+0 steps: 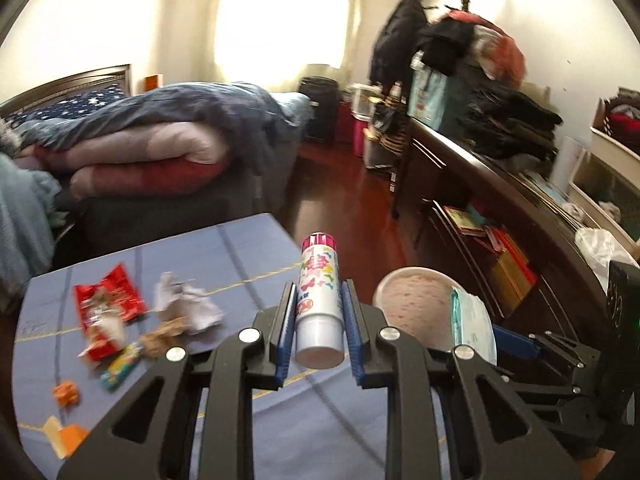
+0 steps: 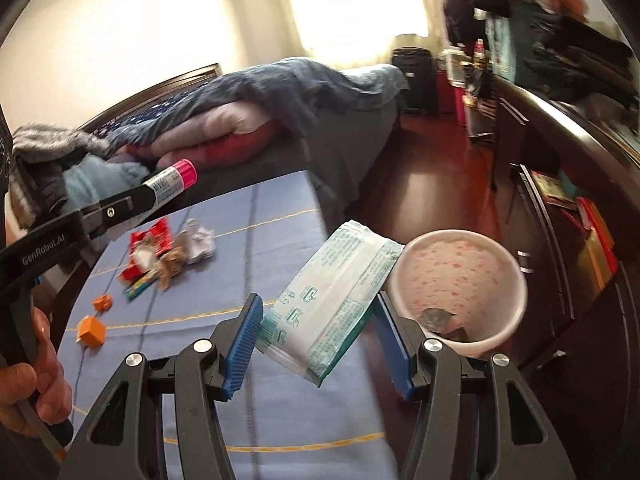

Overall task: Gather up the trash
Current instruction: 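Carry the tube and wipe pack to the wastebasket and release both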

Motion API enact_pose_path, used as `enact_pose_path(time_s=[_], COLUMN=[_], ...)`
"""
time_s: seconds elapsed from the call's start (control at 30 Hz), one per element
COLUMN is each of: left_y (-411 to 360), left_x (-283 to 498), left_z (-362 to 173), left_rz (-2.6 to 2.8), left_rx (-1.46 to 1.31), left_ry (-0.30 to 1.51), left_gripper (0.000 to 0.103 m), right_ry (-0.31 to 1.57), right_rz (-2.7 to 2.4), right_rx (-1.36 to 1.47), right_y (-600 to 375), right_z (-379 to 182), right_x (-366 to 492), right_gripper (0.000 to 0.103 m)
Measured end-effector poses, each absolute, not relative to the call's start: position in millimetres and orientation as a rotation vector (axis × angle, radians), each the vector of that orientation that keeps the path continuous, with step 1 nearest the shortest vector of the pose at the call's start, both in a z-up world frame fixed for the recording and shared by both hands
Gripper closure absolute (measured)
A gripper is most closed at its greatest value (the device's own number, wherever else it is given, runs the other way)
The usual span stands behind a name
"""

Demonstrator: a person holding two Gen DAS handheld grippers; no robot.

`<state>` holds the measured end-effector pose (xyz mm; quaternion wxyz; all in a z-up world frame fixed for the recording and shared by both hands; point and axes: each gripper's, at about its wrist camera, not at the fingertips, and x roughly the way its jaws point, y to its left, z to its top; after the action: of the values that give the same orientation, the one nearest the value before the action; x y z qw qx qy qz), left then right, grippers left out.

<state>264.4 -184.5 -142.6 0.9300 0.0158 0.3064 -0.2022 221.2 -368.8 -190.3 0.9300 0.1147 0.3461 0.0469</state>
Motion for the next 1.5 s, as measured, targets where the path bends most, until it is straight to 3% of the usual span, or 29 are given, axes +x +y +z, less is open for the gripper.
enact_pose_path(time_s=[0.63,0.7,0.77,0.83,0.9,1.0,1.23,1.5], left_y=[-358.2,-367.4,-375.0,-374.8,-369.8,-354.0,-310.6,-238.4], left_x=[341.3,352.4,366.6,375.7,379.1,376.1,354.1,333.6], left_z=[-219.2,-226.9,-235.8,-240.9,-240.4,-231.9,-208.3,-200.6], left_rz=[-0.699,-0.72,-0.738,-0.746,-0.735,-0.707,-0.567,-0.344], left_rx=[0.116,0.104,0.086,0.059,0.043,0.019,0.053,0.07], left_ry=[0.77,0.777,0.792,0.8,0.8,0.763,0.698,0.71], left_gripper=[0.078,0.072,0.048,0.047,0.045,0.034,0.017,0.008], right_ry=[0.743,0.741,0.735,0.74,0.756,0.762,0.761,0.809], right_rz=[-0.145,-0.147,-0.144,-0.152,-0.183,-0.199,-0.201,-0.066], right_rx=[0.335,0.346,0.347,0.345,0.334,0.326,0.267,0.251], right_y=[-493.0,-500.6,-505.7,-508.3,-508.8,-505.1,-477.1,-420.5], right_z=[-249.1,-261.1,-274.0,-283.5,-289.1,-287.7,-264.6,-245.7], right_x=[271.5,283.2,295.3,303.6,307.8,305.8,293.3,281.4], right_gripper=[0.046,0.045,0.042,0.033,0.033,0.029,0.008,0.004])
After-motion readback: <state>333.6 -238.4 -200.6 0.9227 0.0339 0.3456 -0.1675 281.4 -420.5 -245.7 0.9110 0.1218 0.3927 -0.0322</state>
